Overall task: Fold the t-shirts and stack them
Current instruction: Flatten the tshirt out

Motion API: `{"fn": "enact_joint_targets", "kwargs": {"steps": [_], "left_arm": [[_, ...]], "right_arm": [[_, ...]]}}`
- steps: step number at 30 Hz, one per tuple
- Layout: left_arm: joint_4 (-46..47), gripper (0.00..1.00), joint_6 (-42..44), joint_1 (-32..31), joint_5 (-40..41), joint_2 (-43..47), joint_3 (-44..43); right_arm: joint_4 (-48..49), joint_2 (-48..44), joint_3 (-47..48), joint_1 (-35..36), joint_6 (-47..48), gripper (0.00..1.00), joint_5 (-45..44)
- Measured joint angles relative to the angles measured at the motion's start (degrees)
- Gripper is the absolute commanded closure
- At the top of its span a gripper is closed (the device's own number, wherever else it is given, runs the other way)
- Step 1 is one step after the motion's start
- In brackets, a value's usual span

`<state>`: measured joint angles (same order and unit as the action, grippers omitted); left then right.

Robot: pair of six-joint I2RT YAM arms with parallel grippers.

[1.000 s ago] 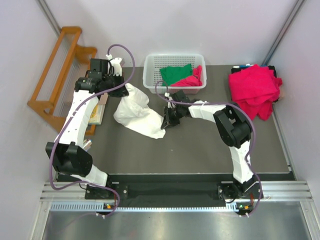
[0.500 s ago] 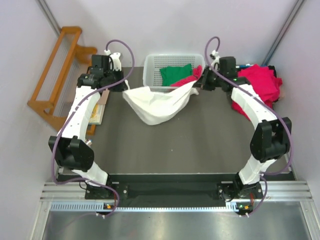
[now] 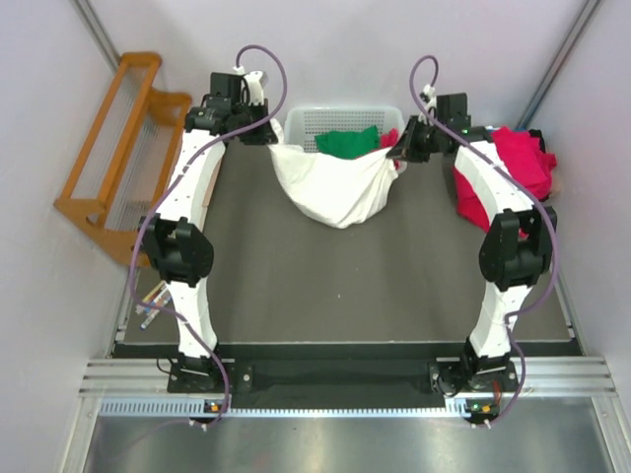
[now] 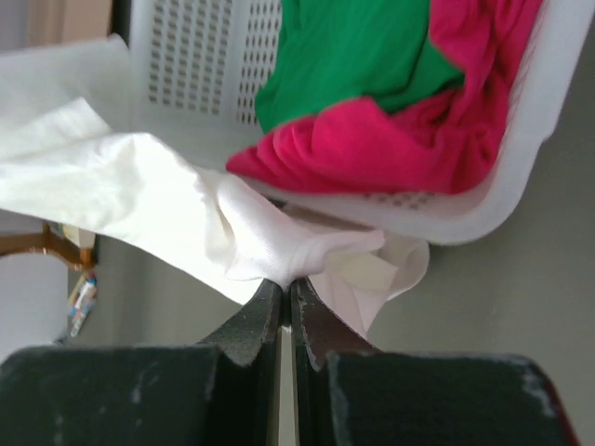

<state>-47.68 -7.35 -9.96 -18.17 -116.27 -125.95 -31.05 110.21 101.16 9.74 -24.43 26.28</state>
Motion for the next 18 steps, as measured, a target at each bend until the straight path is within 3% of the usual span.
{"fn": "enact_joint_targets", "kwargs": {"steps": [5,9,18], "left_arm": [[-1.16,1.00,-0.04,-1.31,-0.37,-0.85,-0.55],[-0.94,1.00,0.11,-1.88,-0.44,4.44,6.25],[-3.10,1.00,4.83,-1.95,-1.57,27.76,28.13]], "right_arm": [[-2.51,1.92,8.70,-2.69,0.42,1.00,0.35],[-3.19,0.04,9.51,-4.28,0.98,1.00,0.42],[-0.87,-23.74,-22.69,-1.05,1.53,1.00,-0.24]]}}
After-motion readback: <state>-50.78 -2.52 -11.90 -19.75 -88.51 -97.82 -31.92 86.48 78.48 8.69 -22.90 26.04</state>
